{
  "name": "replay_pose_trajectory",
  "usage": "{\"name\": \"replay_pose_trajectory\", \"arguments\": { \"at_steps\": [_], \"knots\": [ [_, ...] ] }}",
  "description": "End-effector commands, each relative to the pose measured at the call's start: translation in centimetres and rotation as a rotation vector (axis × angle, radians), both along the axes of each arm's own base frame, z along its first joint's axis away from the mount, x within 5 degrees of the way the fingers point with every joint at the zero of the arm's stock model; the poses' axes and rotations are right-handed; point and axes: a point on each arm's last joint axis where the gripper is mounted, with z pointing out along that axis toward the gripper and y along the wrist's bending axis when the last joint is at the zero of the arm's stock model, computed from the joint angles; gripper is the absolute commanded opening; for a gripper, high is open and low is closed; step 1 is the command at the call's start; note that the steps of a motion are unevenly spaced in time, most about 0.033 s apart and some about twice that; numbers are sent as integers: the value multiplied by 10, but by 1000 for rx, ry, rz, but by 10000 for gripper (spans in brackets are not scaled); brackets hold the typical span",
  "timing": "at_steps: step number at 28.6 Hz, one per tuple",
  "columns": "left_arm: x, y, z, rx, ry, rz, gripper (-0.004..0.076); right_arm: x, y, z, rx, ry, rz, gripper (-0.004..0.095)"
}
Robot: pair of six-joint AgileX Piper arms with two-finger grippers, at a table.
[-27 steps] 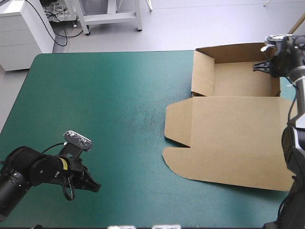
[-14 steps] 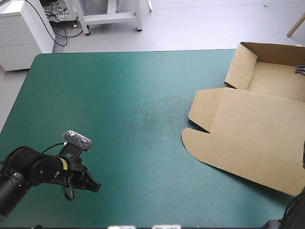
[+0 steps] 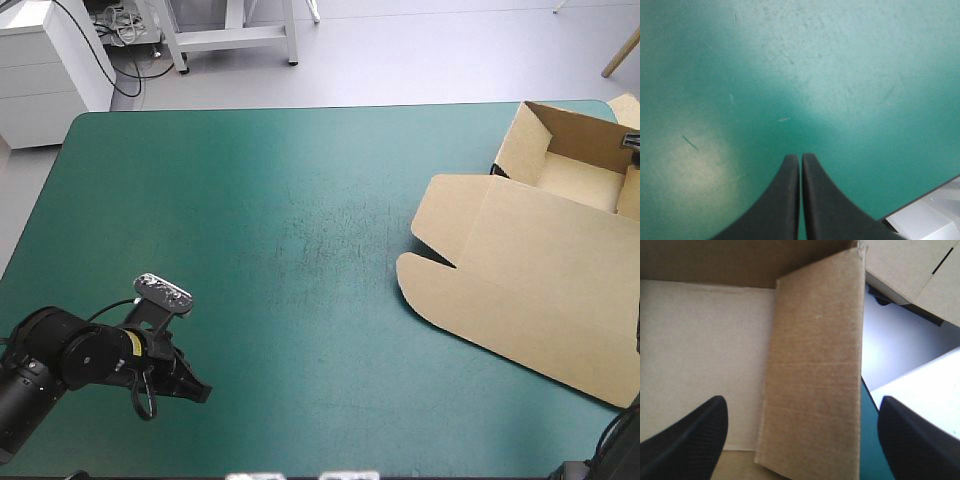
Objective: Fold the box
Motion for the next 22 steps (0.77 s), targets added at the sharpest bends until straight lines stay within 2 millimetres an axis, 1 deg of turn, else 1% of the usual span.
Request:
{"name": "replay_pose_trajectory", "arguments": {
  "at_steps": [1,4,7,9,12,13,15,16,17,19,20,21,22],
  "knots": [
    [1,-1,9,-41,-42,11,-8,-14,4,34,-39,-55,12,835],
    [1,-1,9,-42,-44,11,-8,-17,7,34,-15,-33,14,835],
    [1,-2,10,-45,-49,12,-8,-22,12,45,-2,-70,26,823],
    [1,-2,10,-45,-49,12,-8,-25,16,53,2,-93,43,787],
    [2,-2,10,-46,-51,12,-8,-32,24,68,-7,-129,95,698],
    [2,-2,10,-46,-51,12,-8,-35,28,74,4,-153,104,620],
    [2,-2,10,-49,-57,13,-8,-40,35,85,22,-193,124,495],
    [2,-2,10,-51,-60,13,-8,-44,39,91,33,-216,131,377],
    [2,-2,10,-51,-61,13,-8,-47,42,97,43,-238,137,290],
    [3,-2,10,-52,-62,13,-8,-53,49,107,62,-278,150,65],
    [3,-2,10,-52,-63,13,-8,-56,52,112,70,-295,156,-19],
    [3,-3,11,-60,-72,14,-8,-62,59,122,90,-333,174,-16],
    [4,-3,11,-62,-77,15,-8,-65,62,125,101,-345,180,-21]
  ]
}}
